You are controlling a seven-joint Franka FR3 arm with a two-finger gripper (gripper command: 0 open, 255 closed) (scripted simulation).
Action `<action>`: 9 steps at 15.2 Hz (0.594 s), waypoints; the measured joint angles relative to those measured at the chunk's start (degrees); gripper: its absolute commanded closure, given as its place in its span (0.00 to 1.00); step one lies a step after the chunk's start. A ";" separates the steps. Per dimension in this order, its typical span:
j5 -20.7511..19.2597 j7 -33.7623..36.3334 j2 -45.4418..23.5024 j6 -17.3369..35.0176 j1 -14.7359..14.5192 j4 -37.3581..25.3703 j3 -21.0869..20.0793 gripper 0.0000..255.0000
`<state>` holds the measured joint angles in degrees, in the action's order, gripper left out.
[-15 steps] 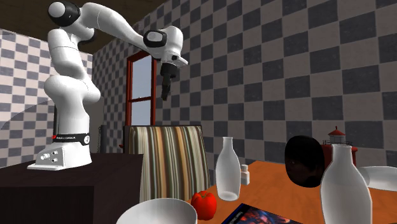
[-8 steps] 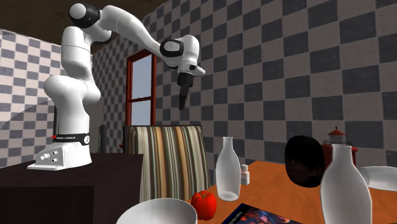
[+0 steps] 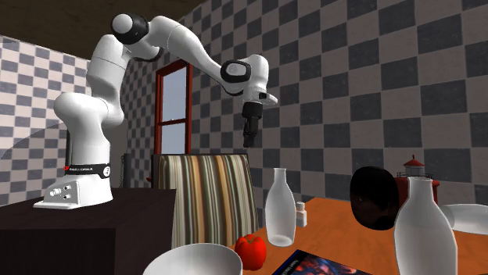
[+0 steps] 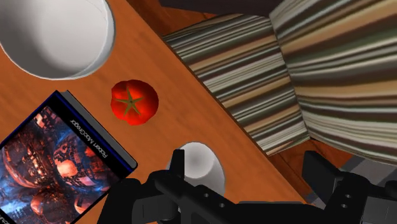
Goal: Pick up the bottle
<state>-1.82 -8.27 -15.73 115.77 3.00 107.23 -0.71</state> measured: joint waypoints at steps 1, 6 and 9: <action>-0.06 -0.12 -2.10 0.24 0.12 -1.97 0.11 0.00; -0.16 -0.49 -13.94 -1.05 0.55 -15.56 0.50 0.00; -0.14 -0.54 -21.58 -3.27 0.65 -25.69 0.63 0.00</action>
<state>-1.96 -8.80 -37.32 112.50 3.66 81.54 -0.07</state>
